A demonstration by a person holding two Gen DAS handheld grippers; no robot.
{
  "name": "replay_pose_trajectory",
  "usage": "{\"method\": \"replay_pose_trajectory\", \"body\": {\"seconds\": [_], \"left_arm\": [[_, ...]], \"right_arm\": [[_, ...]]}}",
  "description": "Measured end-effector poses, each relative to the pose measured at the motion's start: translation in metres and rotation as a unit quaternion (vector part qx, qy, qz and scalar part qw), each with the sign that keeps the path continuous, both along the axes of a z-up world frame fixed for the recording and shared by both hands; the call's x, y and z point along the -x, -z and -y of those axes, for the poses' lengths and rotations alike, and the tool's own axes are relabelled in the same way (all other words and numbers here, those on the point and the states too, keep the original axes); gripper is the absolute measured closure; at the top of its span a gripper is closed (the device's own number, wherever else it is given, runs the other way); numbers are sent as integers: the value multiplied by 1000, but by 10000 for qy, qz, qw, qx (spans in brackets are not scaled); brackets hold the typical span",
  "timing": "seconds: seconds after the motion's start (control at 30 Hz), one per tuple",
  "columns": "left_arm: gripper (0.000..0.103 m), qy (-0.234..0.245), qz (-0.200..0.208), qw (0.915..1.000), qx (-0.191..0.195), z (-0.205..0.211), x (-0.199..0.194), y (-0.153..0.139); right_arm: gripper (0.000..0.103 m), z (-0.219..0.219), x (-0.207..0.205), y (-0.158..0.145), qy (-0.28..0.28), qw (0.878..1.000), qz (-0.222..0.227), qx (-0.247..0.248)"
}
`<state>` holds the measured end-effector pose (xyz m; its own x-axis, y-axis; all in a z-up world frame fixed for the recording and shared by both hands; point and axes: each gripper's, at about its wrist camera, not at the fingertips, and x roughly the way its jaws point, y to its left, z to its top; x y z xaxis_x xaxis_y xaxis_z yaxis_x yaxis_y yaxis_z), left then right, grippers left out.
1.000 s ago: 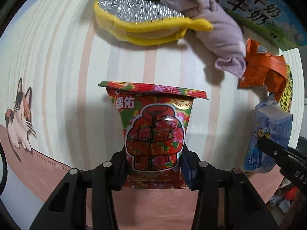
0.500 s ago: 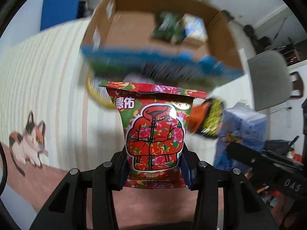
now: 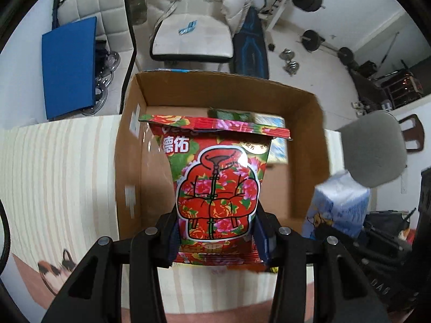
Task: Organize soft objects
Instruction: 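Place both packs into the box beside the first items and release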
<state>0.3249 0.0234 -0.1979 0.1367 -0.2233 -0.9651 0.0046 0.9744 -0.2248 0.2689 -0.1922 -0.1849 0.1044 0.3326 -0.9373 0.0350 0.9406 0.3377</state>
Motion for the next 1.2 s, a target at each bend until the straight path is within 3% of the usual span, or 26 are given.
{"method": "replay_pose_trajectory", "body": {"seconds": [0.13, 0.37, 0.67, 0.73, 0.83, 0.9, 0.97, 1.07, 1.2], "left_arm": [[61, 12, -456, 9990, 25, -1, -49, 39], [61, 107, -936, 9955, -115, 3, -92, 94], [59, 230, -1343, 9902, -318, 8, -114, 130], [58, 172, -1453, 9888, -306, 8, -116, 134], [43, 150, -1388, 9900, -194, 6, -117, 124], [38, 159, -1255, 9919, -132, 6, -112, 110], [18, 165, -1169, 9930, -100, 4, -106, 99], [7, 111, -916, 9957, -120, -2, -92, 80], [3, 25, -672, 9976, -133, -9, -66, 59]], "right_arm": [[72, -3, -45, 55, 86, 9990, -364, 244], [72, -4, -73, 122, 1, 9938, -907, 642], [69, -12, -80, 164, -182, 9879, -1269, 868], [63, -15, -82, 171, -185, 9870, -1339, 872], [44, -18, -85, 177, -161, 9864, -1396, 857], [30, -21, -85, 172, -163, 9869, -1350, 868], [25, -24, -85, 166, -152, 9880, -1274, 861], [8, -31, -85, 149, -190, 9890, -1123, 941], [0, -38, -79, 128, -233, 9903, -833, 1087]]}}
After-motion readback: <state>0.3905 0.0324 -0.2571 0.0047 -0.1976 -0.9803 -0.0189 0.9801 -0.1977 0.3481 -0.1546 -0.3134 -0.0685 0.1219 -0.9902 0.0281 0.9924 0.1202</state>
